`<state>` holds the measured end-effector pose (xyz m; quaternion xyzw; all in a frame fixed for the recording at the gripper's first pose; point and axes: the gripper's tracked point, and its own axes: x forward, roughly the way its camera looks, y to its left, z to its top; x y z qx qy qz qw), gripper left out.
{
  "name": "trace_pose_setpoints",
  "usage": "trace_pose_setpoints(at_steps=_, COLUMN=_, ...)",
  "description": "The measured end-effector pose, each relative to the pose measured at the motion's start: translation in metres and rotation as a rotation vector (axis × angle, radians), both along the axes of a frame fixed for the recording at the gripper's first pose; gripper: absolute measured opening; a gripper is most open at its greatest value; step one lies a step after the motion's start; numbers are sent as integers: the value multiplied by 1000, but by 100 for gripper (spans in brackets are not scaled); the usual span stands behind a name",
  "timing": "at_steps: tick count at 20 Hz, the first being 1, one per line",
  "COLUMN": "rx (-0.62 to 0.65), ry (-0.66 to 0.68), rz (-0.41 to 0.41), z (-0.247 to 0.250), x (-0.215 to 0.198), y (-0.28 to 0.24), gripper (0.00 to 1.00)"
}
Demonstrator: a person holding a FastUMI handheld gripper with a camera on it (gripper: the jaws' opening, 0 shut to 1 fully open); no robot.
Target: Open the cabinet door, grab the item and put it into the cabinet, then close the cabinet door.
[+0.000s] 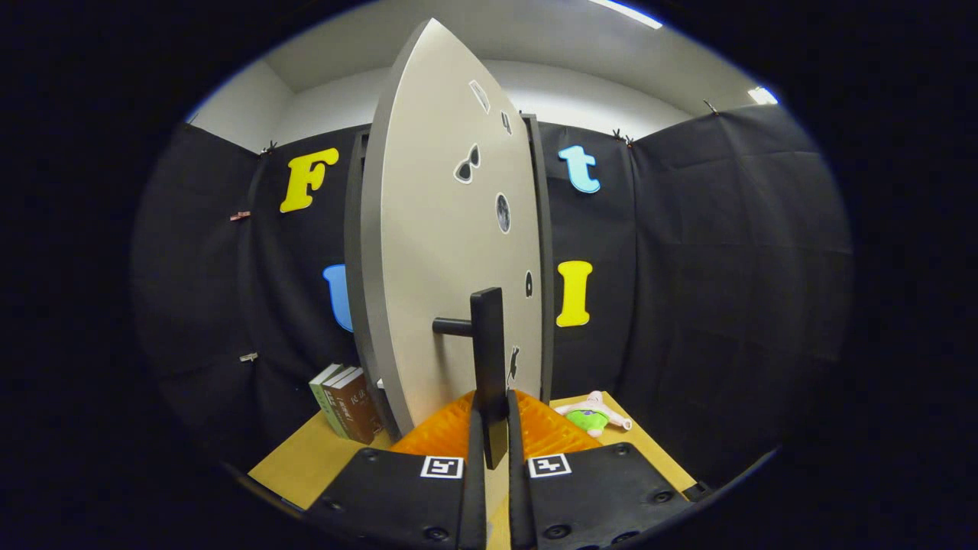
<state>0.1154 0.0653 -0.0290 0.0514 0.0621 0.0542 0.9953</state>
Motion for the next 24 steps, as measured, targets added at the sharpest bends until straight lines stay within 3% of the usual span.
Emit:
trace_pose_setpoints(at_steps=8, rx=10, ry=-37, rz=-90, z=6, x=-13, y=-58, gripper=16)
trace_pose_setpoints(at_steps=13, rx=13, ry=-55, rz=-188, z=0, x=-17, y=-113, gripper=9)
trace_pose_setpoints(at_steps=19, rx=-41, ry=-67, rz=-299, z=-6, x=-39, y=-155, gripper=11)
trace_pose_setpoints(at_steps=20, rx=-53, ry=-53, rz=-309, z=-12, x=-42, y=-155, gripper=15)
trace_pose_setpoints(at_steps=22, rx=-70, ry=-7, rz=-338, z=-29, x=-51, y=-163, gripper=35)
trace_pose_setpoints(at_steps=24, rx=-76, ry=37, rz=-333, z=-50, x=-58, y=-160, gripper=69)
